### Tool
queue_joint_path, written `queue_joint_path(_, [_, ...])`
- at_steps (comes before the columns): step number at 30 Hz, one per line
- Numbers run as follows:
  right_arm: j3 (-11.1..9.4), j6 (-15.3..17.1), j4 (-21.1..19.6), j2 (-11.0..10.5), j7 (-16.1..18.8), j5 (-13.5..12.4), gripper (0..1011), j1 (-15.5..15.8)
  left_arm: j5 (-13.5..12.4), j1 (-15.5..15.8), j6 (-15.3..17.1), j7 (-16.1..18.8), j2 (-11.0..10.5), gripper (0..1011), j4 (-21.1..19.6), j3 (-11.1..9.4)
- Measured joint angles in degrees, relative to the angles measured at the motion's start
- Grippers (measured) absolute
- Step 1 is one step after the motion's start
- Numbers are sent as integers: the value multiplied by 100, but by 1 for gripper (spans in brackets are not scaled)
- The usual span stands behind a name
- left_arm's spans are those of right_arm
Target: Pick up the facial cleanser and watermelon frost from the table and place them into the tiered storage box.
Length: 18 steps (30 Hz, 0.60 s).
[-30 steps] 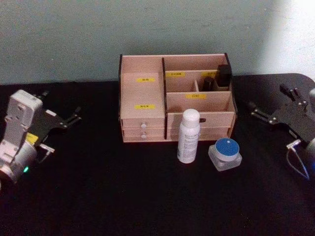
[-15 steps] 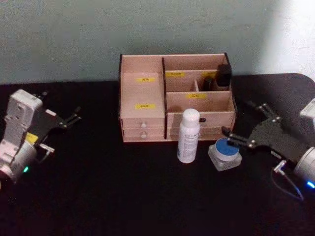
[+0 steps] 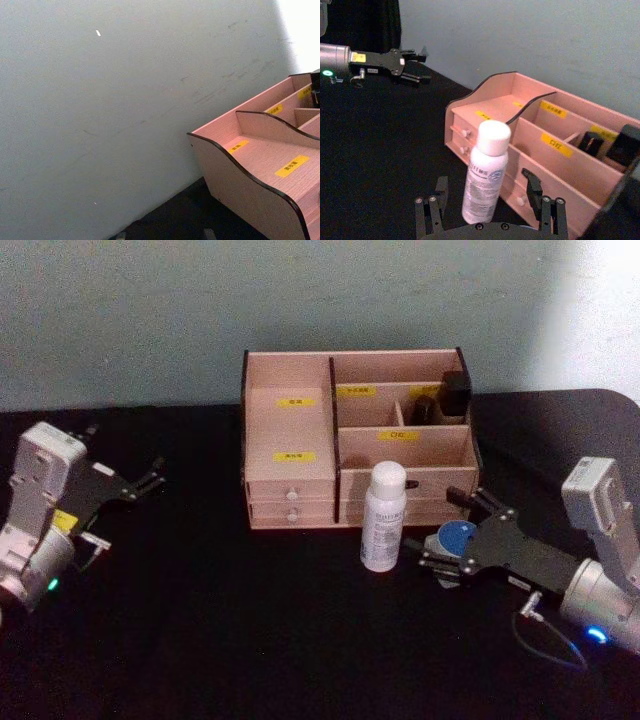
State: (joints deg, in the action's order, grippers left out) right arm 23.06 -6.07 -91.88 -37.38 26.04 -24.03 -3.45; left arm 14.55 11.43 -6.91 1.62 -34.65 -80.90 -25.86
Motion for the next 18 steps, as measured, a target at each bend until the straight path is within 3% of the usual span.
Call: queue_joint_path(18, [153,295,803,648,471,90,1003,-569,0,0,0,0,0,1001,0,0])
